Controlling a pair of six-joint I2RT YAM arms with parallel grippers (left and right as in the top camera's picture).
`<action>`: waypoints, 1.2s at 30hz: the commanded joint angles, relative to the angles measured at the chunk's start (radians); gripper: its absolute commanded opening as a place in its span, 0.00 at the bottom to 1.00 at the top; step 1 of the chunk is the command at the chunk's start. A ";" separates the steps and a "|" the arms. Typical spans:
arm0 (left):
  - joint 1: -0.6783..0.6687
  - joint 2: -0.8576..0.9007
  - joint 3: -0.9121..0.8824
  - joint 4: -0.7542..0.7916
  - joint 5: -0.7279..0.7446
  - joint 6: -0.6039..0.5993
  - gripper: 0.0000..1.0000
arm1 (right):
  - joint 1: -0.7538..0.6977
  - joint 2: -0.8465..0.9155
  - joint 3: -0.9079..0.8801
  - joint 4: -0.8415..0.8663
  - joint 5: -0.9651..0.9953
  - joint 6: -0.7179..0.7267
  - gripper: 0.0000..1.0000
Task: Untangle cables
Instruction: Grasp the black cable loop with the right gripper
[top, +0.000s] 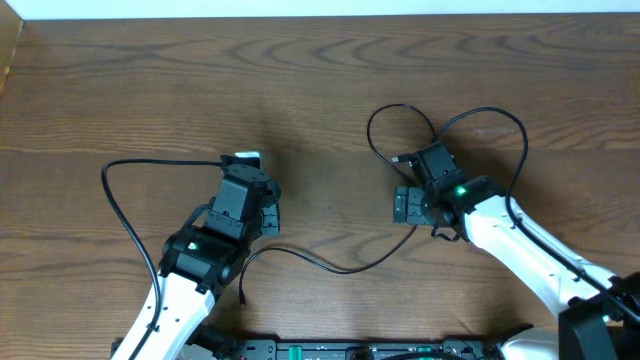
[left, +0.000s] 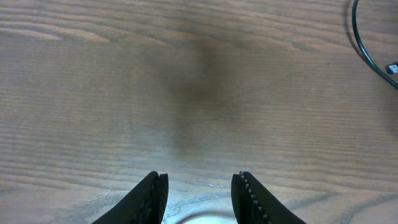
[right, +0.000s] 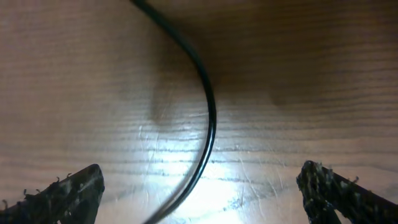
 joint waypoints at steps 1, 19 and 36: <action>0.004 -0.006 -0.001 -0.003 0.016 0.020 0.39 | 0.014 0.036 -0.002 0.022 0.051 0.092 0.96; 0.004 -0.006 -0.004 -0.005 0.016 0.020 0.46 | 0.080 0.131 -0.002 0.036 0.088 0.281 0.95; 0.004 -0.008 -0.004 -0.015 0.016 0.019 0.46 | 0.159 0.166 -0.002 0.109 0.031 0.306 0.71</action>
